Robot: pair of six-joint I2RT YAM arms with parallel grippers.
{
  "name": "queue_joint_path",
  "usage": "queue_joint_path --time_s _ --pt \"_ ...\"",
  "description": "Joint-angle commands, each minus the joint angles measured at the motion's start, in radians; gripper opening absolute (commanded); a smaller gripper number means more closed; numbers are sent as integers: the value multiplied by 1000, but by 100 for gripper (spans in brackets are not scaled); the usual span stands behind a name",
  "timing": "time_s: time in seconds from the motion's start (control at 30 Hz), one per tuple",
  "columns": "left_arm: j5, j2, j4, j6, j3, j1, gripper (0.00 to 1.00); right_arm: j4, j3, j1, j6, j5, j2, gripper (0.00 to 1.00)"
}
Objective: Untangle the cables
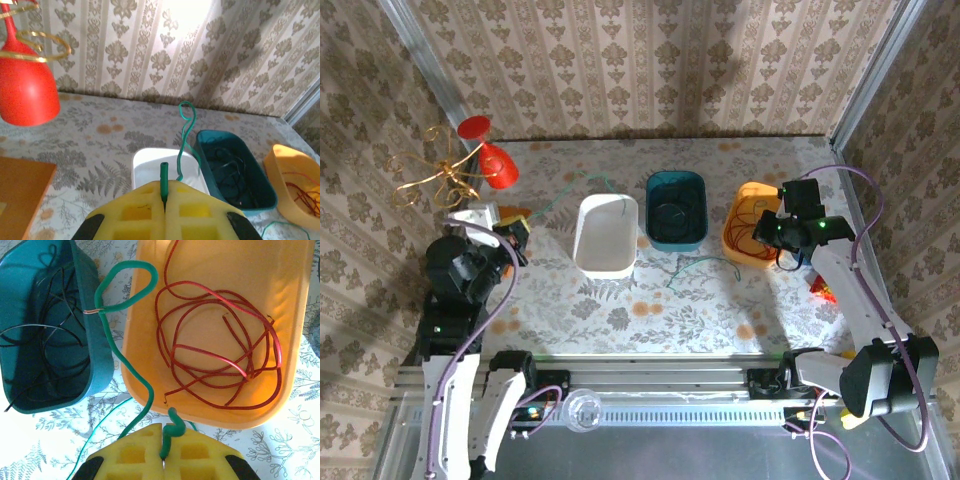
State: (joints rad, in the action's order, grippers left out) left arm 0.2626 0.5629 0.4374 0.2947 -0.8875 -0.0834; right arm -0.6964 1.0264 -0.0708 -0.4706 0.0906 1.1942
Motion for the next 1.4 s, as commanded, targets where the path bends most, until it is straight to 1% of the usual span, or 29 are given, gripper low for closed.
queue_joint_path --time_s 0.0,0.23,0.5,0.6,0.7,0.8,0.93,1.03,1.17,1.33,1.37 --pt "-28 12 -34 10 -21 7 0 11 10 -7 13 8 -16 0" --pt "-20 17 19 -10 21 7 0 13 4 -7 7 4 -21 0" --pt "-50 -35 127 -46 80 4 0 5 6 -7 12 2 -21 0" --pt "-36 -35 142 -45 122 -12 0 6 8 -7 12 3 -20 0" --pt "-33 -14 138 -36 162 -49 0 6 13 -7 10 6 -17 0" --pt "-69 44 143 -42 169 -109 0 5 15 -7 9 5 -17 0" --pt "-203 144 161 -75 122 -233 0 -2 17 -7 9 4 -16 0" --pt "-247 240 171 -97 66 -300 0 -4 17 -8 9 10 -17 0" --pt "-261 368 177 -129 7 -363 0 -9 20 -14 7 15 -19 0" --pt "-223 506 161 -152 -38 -368 0 -22 26 -34 15 14 -23 0" --pt "-210 532 159 -160 -48 -389 0 -26 28 -39 17 14 -21 0"
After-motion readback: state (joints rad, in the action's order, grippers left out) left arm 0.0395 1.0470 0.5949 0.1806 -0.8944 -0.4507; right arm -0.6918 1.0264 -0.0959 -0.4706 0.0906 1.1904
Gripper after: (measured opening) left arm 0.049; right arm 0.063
